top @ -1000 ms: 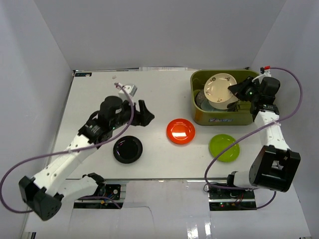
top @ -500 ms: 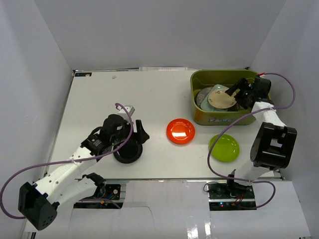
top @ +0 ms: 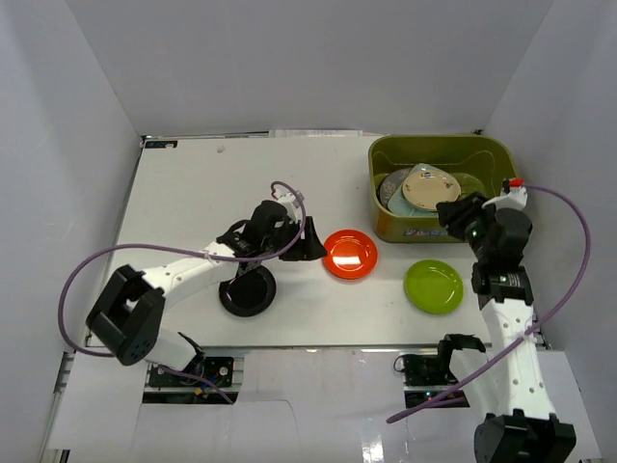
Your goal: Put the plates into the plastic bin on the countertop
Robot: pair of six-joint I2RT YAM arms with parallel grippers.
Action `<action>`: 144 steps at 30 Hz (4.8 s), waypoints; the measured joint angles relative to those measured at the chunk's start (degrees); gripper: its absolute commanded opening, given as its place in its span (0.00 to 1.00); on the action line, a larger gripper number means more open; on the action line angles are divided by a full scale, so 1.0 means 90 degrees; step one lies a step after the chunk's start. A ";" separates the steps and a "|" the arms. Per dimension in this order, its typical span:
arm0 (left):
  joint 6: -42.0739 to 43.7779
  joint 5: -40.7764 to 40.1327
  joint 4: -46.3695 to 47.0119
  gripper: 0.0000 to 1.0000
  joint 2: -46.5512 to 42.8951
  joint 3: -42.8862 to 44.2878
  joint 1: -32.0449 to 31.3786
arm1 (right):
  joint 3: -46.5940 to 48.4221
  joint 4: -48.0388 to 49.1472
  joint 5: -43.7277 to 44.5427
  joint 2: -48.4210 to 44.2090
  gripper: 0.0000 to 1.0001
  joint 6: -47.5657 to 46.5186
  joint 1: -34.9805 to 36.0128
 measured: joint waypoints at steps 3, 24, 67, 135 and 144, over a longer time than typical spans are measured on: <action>-0.0041 -0.0141 0.0248 0.72 0.0746 0.0289 -0.0056 | -0.0969 -0.0697 0.0313 -0.0896 0.50 0.0187 0.0010; 0.0010 -0.0476 0.0937 0.28 0.2800 0.1144 -0.0073 | -0.2749 -0.2567 0.2654 -0.1073 0.82 0.1282 -0.0789; 0.0301 -0.1178 -0.0129 0.57 0.1557 0.0619 -0.0073 | 0.0112 -0.1809 -0.1831 -0.1406 0.08 0.0988 -0.0160; 0.1273 -0.0962 -0.1401 0.98 -0.2924 0.0933 0.0046 | 0.1712 -0.0260 -0.0763 0.2030 0.08 -0.0607 0.1851; 0.1872 -0.1916 -0.1647 0.98 -0.5122 -0.0432 0.0046 | 0.1926 0.0197 0.0379 0.3789 0.08 -0.0170 -0.0112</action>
